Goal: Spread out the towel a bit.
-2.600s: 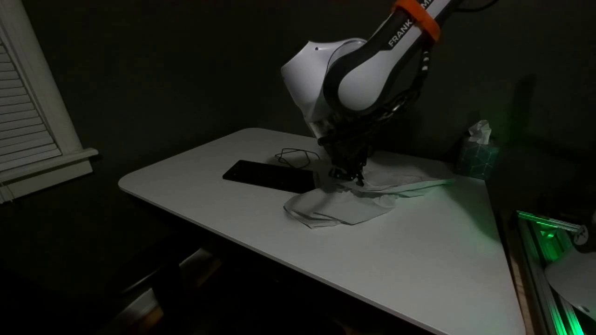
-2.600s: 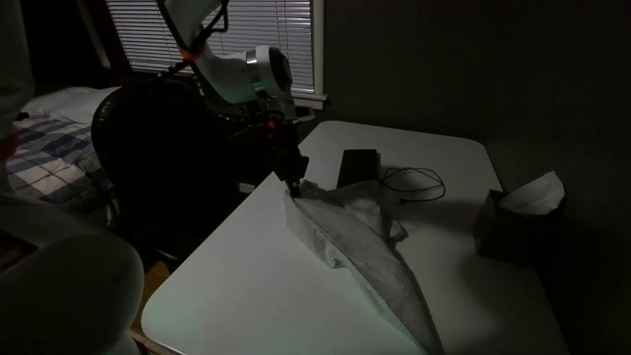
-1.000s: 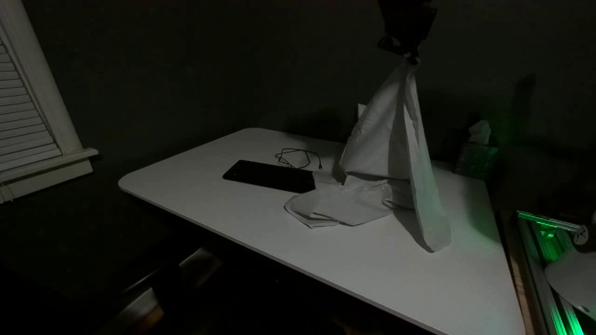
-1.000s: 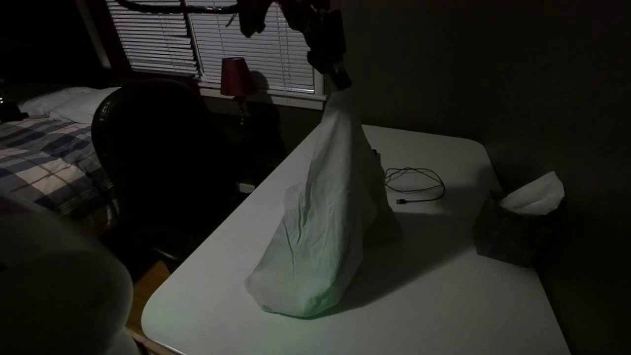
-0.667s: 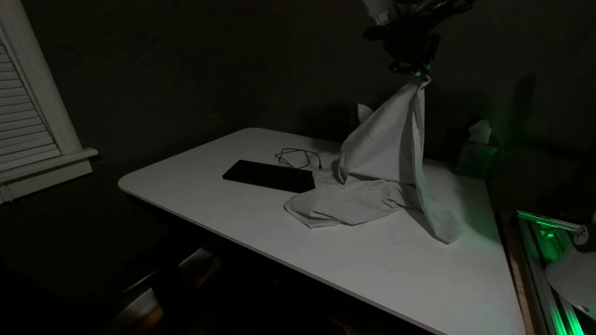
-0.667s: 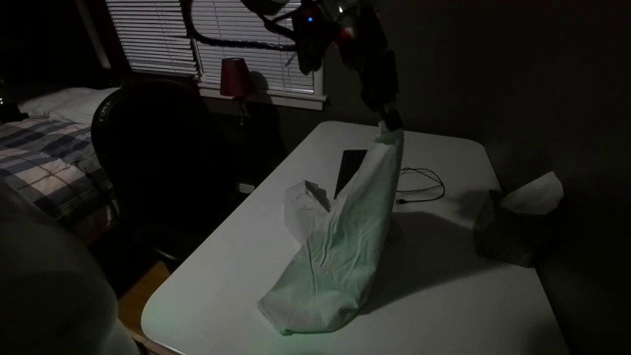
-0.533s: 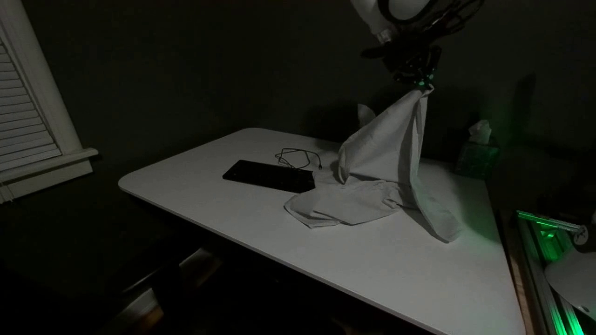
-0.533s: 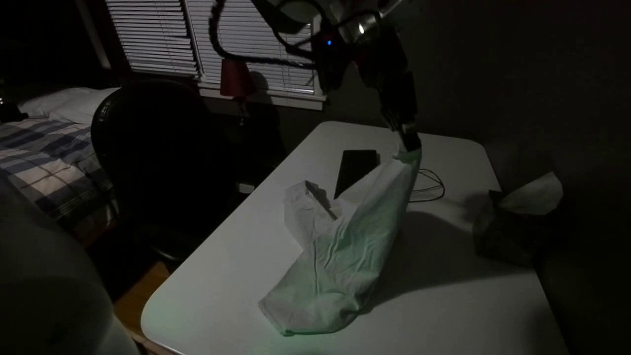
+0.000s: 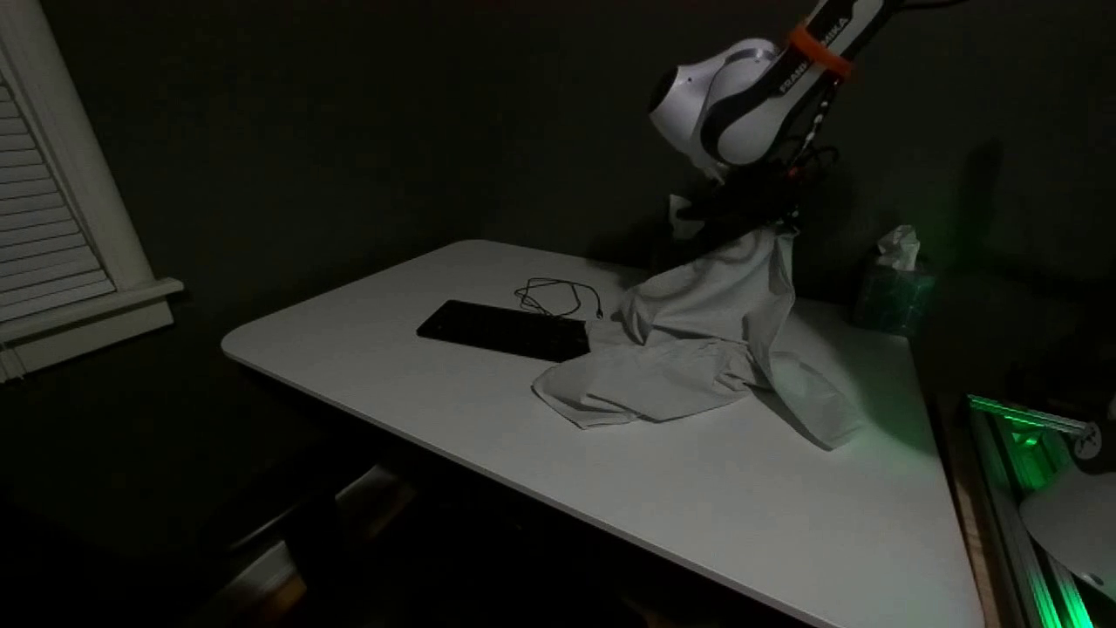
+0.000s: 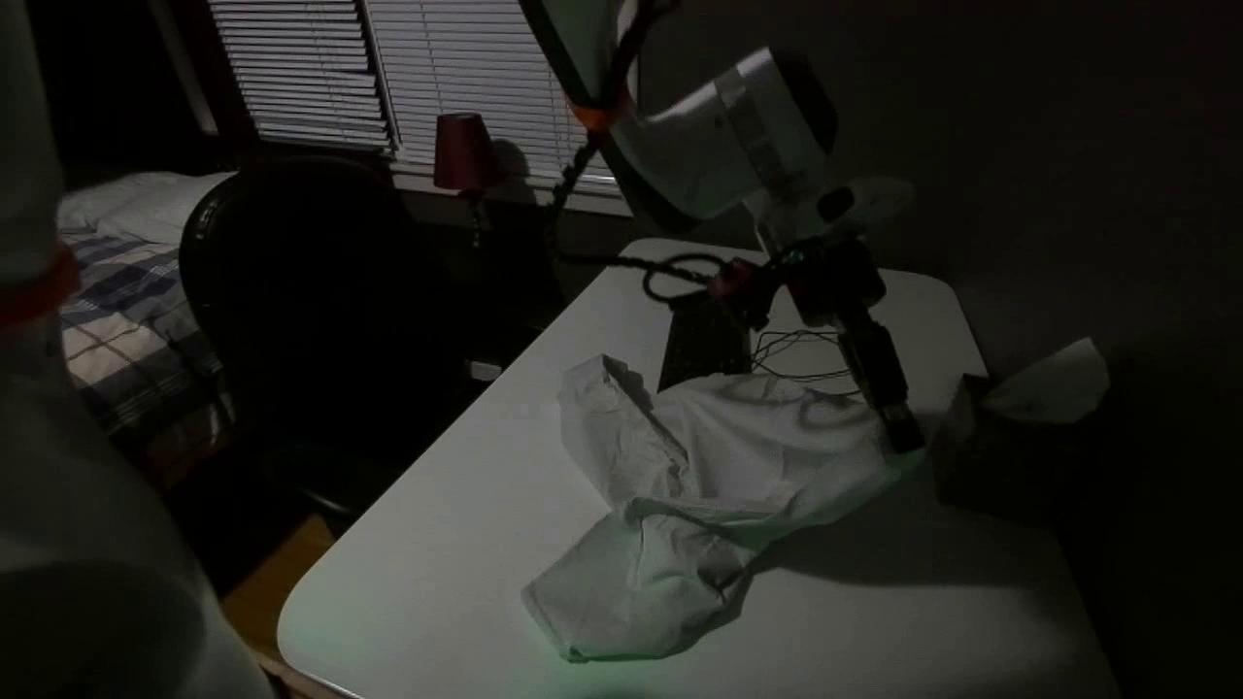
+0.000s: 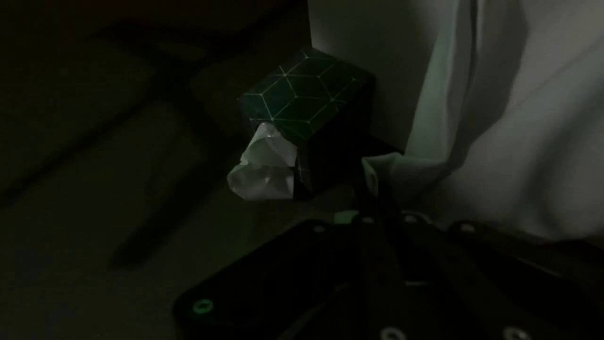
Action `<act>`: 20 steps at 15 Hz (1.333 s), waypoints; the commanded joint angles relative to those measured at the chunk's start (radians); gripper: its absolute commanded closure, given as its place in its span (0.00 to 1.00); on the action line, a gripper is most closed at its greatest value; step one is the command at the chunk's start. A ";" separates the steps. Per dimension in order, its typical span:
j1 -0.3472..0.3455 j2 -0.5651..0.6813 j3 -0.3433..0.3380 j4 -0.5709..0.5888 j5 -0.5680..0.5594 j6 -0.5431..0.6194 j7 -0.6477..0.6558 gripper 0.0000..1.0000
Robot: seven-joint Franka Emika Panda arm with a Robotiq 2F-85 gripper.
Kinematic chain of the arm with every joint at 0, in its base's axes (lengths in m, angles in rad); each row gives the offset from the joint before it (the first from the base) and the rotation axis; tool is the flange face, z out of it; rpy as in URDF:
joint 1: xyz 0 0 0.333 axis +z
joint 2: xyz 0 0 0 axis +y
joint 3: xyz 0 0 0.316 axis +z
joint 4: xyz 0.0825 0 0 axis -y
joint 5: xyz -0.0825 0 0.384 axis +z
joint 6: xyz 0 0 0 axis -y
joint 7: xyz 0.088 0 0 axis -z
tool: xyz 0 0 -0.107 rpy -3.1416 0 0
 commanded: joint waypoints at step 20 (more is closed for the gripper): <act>0.028 -0.014 0.009 0.060 0.036 0.013 -0.464 0.00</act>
